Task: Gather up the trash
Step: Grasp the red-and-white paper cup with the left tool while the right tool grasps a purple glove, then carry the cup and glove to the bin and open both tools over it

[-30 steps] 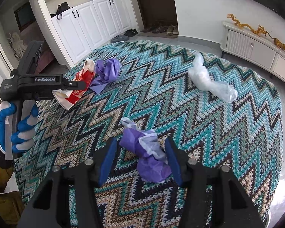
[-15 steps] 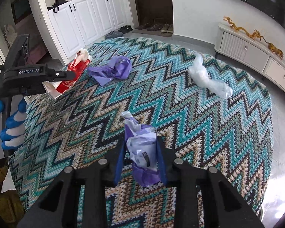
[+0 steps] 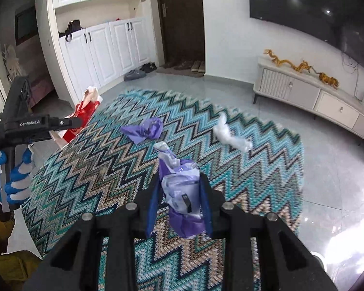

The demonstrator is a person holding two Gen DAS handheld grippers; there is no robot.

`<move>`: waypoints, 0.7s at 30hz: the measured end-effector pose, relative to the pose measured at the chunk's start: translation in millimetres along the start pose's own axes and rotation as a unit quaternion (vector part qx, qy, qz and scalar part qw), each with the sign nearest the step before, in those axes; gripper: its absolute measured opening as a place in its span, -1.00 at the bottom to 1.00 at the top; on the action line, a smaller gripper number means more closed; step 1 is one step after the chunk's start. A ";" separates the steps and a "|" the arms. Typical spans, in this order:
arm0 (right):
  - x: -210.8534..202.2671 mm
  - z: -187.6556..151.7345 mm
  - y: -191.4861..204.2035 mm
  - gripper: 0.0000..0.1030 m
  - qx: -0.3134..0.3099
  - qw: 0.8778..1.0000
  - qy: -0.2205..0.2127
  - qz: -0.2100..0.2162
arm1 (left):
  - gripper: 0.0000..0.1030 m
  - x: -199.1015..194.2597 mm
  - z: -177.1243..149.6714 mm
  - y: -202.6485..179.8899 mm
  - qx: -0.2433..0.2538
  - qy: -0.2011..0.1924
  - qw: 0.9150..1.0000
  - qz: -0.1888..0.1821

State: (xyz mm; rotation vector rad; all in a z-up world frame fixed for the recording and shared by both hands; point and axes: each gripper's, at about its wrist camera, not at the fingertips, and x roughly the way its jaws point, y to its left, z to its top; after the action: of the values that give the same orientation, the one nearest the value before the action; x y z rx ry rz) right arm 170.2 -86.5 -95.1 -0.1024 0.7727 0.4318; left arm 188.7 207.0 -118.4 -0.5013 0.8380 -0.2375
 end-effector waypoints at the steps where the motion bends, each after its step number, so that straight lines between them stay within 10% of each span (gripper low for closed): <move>1: -9.7 0.7 -2.3 -0.43 0.001 1.000 -0.008 -0.007 | -0.17 -3.1 0.2 -9.1 0.008 -0.002 1.000 -0.005; 12: -111.8 -15.2 -67.8 -0.43 0.028 0.994 -0.051 -0.092 | -0.17 -2.5 -4.8 -150.1 0.114 0.022 0.990 -0.081; 21: -155.9 -85.5 -165.5 -0.43 0.089 0.983 -0.016 -0.161 | -0.17 75.8 -65.4 -300.5 0.217 0.125 0.959 -0.132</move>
State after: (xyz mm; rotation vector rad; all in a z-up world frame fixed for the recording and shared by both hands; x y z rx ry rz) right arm 84.1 -310.7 -59.0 -0.0524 0.7432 0.0561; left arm 186.5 -102.4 -50.4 -0.1676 0.9304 -0.7256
